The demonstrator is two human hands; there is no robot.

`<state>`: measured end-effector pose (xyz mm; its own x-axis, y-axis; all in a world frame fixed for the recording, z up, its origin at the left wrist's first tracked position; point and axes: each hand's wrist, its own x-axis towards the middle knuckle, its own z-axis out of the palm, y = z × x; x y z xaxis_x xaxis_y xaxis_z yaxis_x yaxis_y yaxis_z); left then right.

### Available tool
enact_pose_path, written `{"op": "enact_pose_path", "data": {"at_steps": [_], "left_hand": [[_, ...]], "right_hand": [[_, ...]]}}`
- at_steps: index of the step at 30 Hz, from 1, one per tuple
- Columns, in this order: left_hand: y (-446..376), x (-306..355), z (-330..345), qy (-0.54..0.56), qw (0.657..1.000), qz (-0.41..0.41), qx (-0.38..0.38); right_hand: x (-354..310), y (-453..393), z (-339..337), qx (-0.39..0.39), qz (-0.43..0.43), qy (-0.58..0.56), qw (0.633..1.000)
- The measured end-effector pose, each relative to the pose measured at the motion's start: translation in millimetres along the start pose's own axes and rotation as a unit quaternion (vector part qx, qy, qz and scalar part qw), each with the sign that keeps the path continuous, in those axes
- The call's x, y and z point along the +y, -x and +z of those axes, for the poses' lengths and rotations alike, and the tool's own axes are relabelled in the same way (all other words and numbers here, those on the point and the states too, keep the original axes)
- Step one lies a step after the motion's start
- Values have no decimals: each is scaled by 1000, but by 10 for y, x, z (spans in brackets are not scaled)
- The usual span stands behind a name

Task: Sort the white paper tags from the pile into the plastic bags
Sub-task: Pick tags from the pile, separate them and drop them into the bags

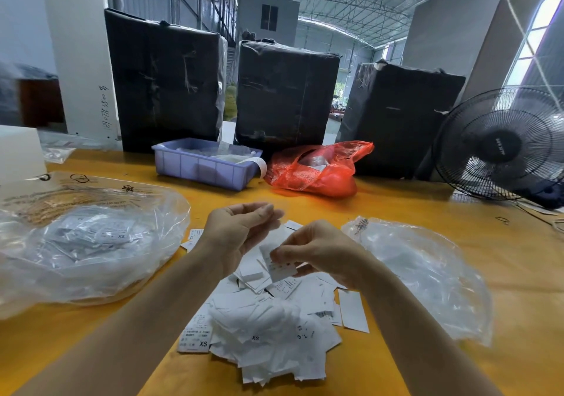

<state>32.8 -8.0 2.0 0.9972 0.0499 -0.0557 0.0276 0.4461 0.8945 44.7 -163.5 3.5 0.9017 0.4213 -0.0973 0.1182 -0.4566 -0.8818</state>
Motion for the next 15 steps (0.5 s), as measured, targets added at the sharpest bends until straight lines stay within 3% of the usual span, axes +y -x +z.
{"op": "enact_pose_path", "data": {"at_steps": [2, 4, 6, 8, 11, 15], "left_hand": [[7, 10, -6, 0, 1000, 12, -2], [15, 14, -19, -8, 1000, 23, -4], [20, 3, -26, -38, 999, 31, -4], [22, -22, -21, -80, 996, 38, -4], [29, -50, 1, -156, 986, 53, 2], [39, -73, 13, -212, 975, 73, -3]], "right_hand": [[-12, 50, -66, -11, 13, 41, 999], [-26, 88, -163, 52, 1, 66, 996], [-41, 98, -250, 154, -21, 10, 988], [-57, 111, -311, 207, -50, -103, 972], [-114, 123, -307, 189, -77, -246, 948], [-117, 83, -207, 185, -89, -207, 956]]}}
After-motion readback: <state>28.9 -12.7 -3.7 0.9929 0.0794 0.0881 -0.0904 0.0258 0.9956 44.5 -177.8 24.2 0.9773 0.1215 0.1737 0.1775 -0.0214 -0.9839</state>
